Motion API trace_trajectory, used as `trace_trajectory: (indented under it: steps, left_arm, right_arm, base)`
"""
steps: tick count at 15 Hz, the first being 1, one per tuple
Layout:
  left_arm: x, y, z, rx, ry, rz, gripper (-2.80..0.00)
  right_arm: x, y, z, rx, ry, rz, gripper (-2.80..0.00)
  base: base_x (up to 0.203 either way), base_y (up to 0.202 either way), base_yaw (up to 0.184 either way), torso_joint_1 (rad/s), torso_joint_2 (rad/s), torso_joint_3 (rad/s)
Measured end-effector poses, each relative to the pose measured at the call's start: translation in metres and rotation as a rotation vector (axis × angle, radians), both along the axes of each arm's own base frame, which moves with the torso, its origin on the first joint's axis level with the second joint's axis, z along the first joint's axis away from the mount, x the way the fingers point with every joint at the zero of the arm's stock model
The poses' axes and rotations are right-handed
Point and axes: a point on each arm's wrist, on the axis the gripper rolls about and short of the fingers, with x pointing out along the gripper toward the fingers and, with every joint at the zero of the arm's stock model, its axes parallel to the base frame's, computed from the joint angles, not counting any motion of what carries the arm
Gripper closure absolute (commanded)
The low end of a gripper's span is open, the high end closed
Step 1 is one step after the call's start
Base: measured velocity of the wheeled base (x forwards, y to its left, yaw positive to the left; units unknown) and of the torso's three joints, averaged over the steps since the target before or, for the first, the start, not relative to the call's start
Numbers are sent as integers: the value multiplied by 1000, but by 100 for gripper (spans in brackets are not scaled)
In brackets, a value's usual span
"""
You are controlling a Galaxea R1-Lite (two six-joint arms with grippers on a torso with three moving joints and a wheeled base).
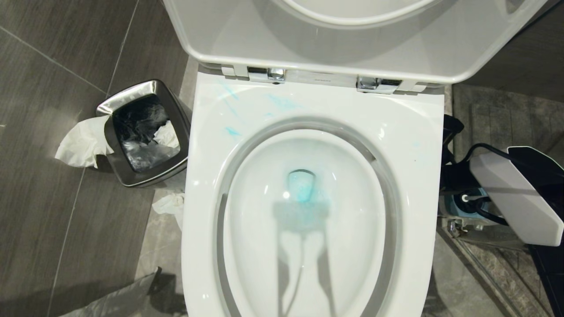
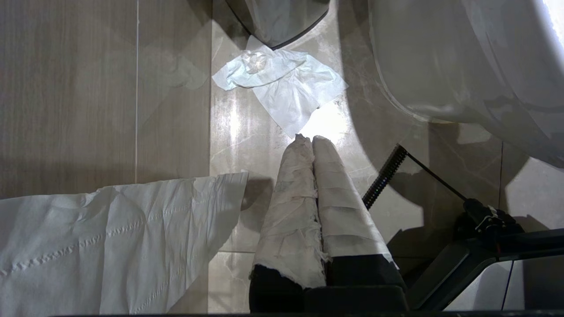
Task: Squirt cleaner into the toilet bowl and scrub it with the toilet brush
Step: Place the cleaning agent on the floor
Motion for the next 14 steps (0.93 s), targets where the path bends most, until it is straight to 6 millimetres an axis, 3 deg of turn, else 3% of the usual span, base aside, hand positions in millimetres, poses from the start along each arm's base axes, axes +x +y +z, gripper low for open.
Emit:
trace_trajectory:
  steps: [14]
  left_arm:
    - [0, 0, 0, 0, -1, 0, 0]
  right_arm:
    - [0, -2, 0, 2, 1, -1, 0]
  base:
    - [0, 0, 0, 0, 0, 0]
